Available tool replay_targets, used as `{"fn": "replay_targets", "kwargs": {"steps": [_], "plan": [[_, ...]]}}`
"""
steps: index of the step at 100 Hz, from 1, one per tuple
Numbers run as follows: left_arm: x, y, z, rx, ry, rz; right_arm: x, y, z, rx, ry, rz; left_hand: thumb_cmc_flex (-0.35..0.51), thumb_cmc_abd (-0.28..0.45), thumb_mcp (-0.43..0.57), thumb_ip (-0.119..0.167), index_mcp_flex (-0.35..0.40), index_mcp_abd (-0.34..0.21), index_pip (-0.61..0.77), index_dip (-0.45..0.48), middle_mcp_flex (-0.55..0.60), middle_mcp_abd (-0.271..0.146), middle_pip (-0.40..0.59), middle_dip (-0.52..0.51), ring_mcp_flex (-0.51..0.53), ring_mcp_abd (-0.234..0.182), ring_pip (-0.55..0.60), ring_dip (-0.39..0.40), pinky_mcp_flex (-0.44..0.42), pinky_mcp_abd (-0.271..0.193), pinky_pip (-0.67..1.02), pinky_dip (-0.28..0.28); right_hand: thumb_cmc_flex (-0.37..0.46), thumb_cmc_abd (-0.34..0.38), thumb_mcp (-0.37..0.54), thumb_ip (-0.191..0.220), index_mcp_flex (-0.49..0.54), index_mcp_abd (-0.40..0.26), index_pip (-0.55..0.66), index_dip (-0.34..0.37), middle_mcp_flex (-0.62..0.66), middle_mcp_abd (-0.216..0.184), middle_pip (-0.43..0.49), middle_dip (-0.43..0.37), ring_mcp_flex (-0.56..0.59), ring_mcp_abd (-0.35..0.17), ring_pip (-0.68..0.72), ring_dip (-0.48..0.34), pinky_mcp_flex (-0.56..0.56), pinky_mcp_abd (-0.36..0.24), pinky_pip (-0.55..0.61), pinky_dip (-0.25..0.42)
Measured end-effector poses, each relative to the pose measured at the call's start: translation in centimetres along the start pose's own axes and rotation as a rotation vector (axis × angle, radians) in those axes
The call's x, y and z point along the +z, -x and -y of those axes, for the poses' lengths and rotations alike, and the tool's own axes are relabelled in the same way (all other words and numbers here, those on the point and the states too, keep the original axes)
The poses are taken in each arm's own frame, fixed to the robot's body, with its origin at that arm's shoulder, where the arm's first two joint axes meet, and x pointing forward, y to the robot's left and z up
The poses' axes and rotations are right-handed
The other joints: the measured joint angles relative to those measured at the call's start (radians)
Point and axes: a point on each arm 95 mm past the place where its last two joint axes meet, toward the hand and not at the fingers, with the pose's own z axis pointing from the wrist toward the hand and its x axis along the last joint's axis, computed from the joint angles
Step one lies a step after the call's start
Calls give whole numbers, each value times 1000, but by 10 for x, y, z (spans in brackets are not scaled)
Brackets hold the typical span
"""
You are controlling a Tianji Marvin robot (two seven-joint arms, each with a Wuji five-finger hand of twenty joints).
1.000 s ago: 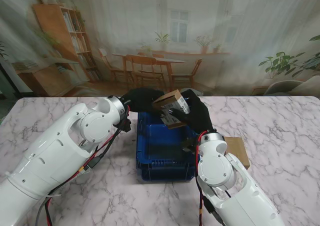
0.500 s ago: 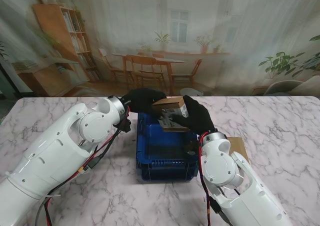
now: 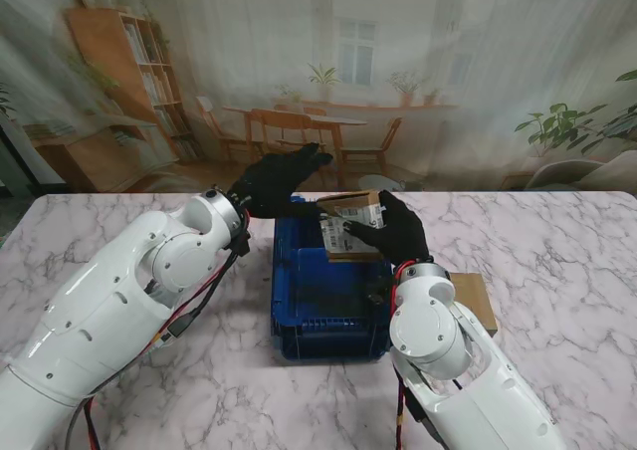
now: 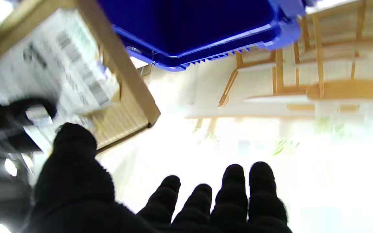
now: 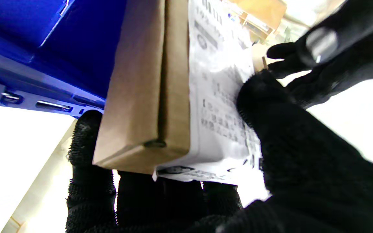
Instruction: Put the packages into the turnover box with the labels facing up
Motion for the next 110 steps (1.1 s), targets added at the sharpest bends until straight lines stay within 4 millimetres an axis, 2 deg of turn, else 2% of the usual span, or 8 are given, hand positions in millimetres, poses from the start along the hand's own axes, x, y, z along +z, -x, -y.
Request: {"fn": "replay_targets", "kwargs": {"steps": [6,10,17,31,40,58,93,110], "plan": [[-4,-4,-2,85,-4,-32,2,-2,-1,13,9,8,-68,-25,-10,0,-10,9,-19,-98,-29,8,-9,-57,-43,-11,-9,-42,-19,-12,-31,-38,0,0,0,0,0,0,0,0,0,0,1,-7,0,0,0,0,0,0,0,0],[-6,-7,-3,90,-4,-39,3,-3,-1,21,13,13,-110,-49,-10,0,-10,16,-27,-170,-31,19,-12,-106,-75,8,-13,-61,-28,-11,-50,-62,0,0,0,0,0,1,0,0,0,0,3,-12,0,0,0,0,0,0,0,0],[-9,-12,-5,87,-5,-47,5,-5,-1,40,18,21,-158,-89,-12,0,-10,22,-40,-272,-32,28,-13,-151,-113,6,-25,-95,-45,-11,-88,-90,0,0,0,0,0,1,0,0,0,0,4,-15,0,0,0,0,0,0,0,0],[-9,-18,-10,184,-15,-57,8,-8,-4,66,35,30,-198,-122,-10,0,-10,26,-48,-366,-44,29,-24,-154,-153,13,-29,-123,-77,-10,-166,-139,0,0,0,0,0,1,1,0,0,0,11,-26,0,0,0,0,0,0,0,0],[-9,-22,-13,238,-17,-67,8,-10,-6,77,44,30,-199,-135,-13,0,-10,43,-48,-369,-44,30,-24,-154,-153,13,-29,-124,-85,-11,-208,-160,0,0,0,0,0,2,1,0,0,0,13,-33,0,0,0,0,-7,0,0,0],[-8,-27,-17,255,-18,-84,7,-13,-8,95,57,28,-199,-159,-12,0,-33,120,-48,-255,-44,31,-24,-154,-153,13,-29,-123,-85,-26,-245,-161,0,0,0,0,0,21,4,0,0,7,28,-36,1,6,22,0,-8,0,0,0],[-4,-32,-23,284,-17,-49,7,-16,-3,132,57,46,-196,-171,-11,0,-51,172,-56,-243,-45,56,-24,-154,-152,13,-29,-120,-75,-33,-245,-161,0,10,-1,0,-1,87,17,1,0,33,69,-37,22,14,42,0,-21,0,-1,0],[0,-36,-26,326,-10,-51,8,-15,0,157,47,63,-152,-195,3,0,-52,205,-59,-265,-54,81,-24,-129,-121,18,6,-80,-66,-34,-140,-133,0,11,-1,0,-6,121,31,11,9,39,73,-37,27,14,48,0,-22,0,-1,0]]}}
